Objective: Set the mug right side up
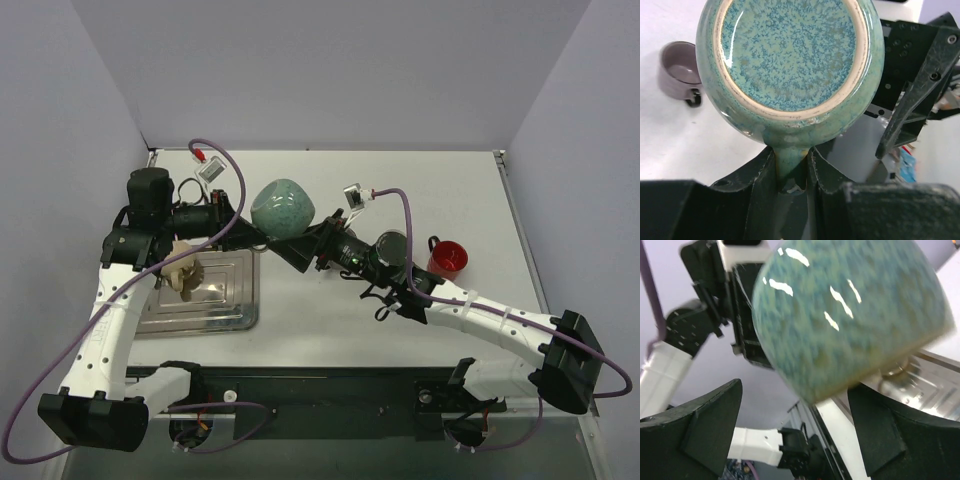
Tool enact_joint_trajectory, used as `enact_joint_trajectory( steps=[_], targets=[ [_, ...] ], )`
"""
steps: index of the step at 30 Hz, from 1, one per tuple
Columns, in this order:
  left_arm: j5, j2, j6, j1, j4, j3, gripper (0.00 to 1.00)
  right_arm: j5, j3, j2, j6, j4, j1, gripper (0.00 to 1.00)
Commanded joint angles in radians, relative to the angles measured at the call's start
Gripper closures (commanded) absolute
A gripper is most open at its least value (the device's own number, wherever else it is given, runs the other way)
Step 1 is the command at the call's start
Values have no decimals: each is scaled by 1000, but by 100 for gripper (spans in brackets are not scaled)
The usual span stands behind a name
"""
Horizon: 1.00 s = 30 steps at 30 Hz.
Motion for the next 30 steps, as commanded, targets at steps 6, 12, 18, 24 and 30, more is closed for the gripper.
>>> enact_joint_trajectory(
  steps=[6,12,18,24,30],
  targets=[
    [149,-32,-158,-57,265,-59,100,43,77,1,-36,305,16,29],
    [177,-27,-132,-94,269,-71,100,83,130,37,-47,218,-1,95],
    [-292,70,503,-28,-441,215,14,146,213,-26,-213,-278,-33,100],
    [-741,-18,702,164,-418,72,13,163,304,10,-370,-943,-13,100],
    [-989,-55,776,267,-285,-152,10,131,191,82,-357,-1092,22,100]
  ],
)
